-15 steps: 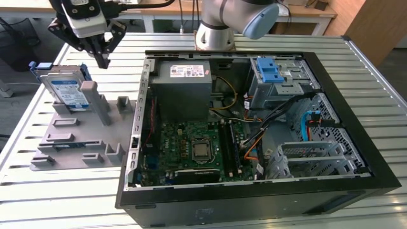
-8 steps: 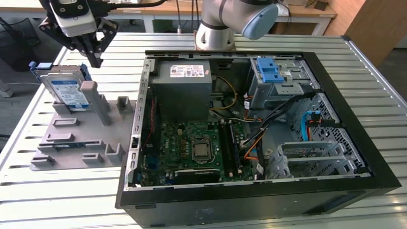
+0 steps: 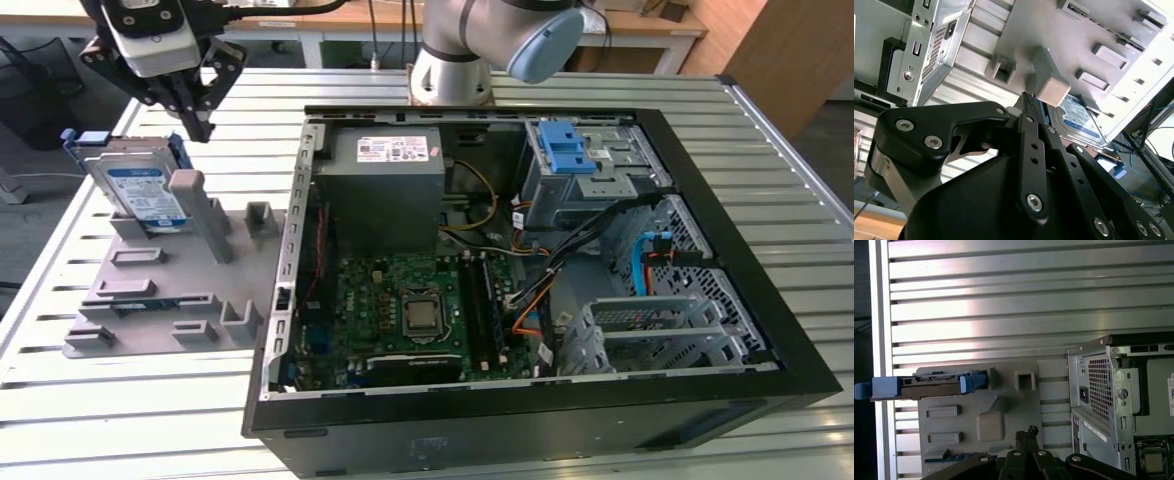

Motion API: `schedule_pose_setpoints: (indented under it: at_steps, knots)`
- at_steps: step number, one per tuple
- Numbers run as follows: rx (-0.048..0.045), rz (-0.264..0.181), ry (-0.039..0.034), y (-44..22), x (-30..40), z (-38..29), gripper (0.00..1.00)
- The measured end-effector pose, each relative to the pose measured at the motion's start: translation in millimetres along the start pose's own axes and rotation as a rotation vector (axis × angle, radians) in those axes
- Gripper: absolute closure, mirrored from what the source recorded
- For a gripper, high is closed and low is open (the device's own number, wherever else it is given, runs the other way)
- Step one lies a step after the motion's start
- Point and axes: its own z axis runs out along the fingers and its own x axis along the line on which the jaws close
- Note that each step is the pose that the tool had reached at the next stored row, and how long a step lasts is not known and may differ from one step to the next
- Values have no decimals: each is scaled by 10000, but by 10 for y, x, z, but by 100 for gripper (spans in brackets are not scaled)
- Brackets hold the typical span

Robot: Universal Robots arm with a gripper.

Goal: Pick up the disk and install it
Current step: 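Reach for the disk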

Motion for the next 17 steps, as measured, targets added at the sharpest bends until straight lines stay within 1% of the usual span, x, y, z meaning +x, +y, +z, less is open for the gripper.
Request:
schedule_pose_setpoints:
  at_steps: [11, 15, 17]
  knots:
    - [0, 0, 0, -2, 22, 1, 89]
    - [0, 0, 0, -3, 44, 1, 89]
    - [1, 0, 1, -3, 70, 1, 89]
